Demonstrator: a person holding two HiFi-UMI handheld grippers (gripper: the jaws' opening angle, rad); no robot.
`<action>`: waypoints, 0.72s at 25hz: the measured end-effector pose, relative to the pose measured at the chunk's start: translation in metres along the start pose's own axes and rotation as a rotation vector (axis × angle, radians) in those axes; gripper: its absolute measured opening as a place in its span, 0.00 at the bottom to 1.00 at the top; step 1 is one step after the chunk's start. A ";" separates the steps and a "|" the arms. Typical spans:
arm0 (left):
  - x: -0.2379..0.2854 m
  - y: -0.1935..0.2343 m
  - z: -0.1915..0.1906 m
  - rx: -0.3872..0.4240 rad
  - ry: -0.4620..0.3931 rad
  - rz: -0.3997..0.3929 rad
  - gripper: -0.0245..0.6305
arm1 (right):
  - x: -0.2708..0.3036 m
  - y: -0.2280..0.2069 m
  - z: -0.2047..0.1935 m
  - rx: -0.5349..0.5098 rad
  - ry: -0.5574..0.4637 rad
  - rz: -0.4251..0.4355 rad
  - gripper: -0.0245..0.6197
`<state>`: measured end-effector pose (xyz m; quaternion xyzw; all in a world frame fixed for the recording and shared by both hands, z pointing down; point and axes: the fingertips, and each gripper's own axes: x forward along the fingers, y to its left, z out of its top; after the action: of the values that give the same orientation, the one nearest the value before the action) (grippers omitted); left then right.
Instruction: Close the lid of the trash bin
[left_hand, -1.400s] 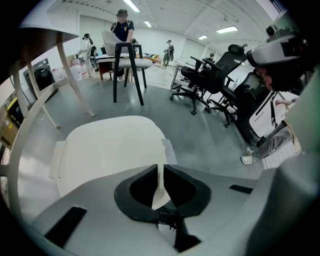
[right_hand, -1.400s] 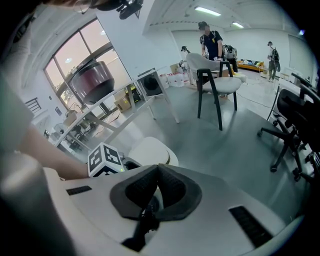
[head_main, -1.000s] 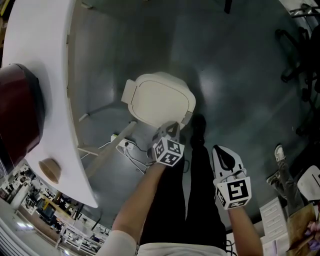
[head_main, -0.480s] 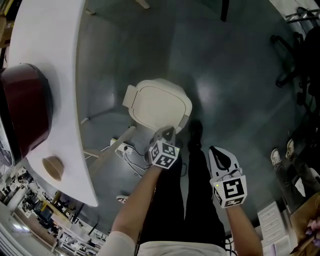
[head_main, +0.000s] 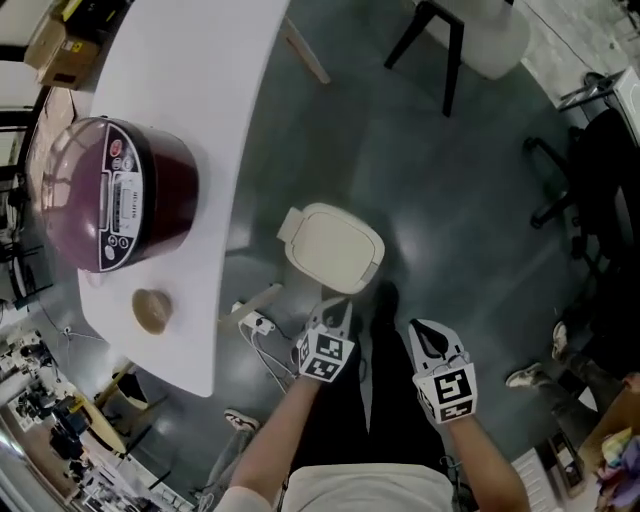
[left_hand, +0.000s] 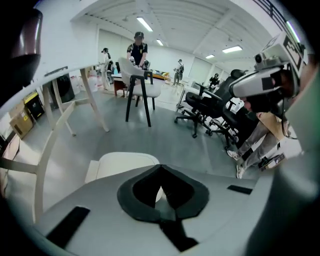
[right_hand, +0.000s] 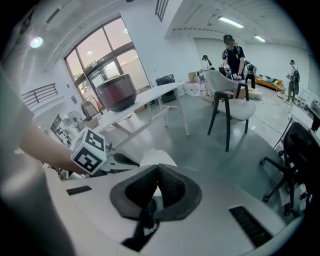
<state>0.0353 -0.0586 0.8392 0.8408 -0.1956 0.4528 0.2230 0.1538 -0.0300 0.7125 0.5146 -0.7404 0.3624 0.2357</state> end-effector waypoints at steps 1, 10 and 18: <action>-0.016 -0.003 0.008 -0.012 -0.019 0.005 0.06 | -0.008 0.004 0.007 -0.016 -0.002 0.003 0.06; -0.178 -0.047 0.077 -0.086 -0.203 0.002 0.06 | -0.096 0.060 0.080 -0.157 -0.049 0.089 0.06; -0.331 -0.060 0.115 -0.087 -0.411 0.067 0.06 | -0.169 0.120 0.149 -0.242 -0.139 0.137 0.06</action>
<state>-0.0256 -0.0302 0.4900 0.8981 -0.2842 0.2699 0.1995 0.1061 -0.0208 0.4616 0.4544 -0.8267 0.2494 0.2190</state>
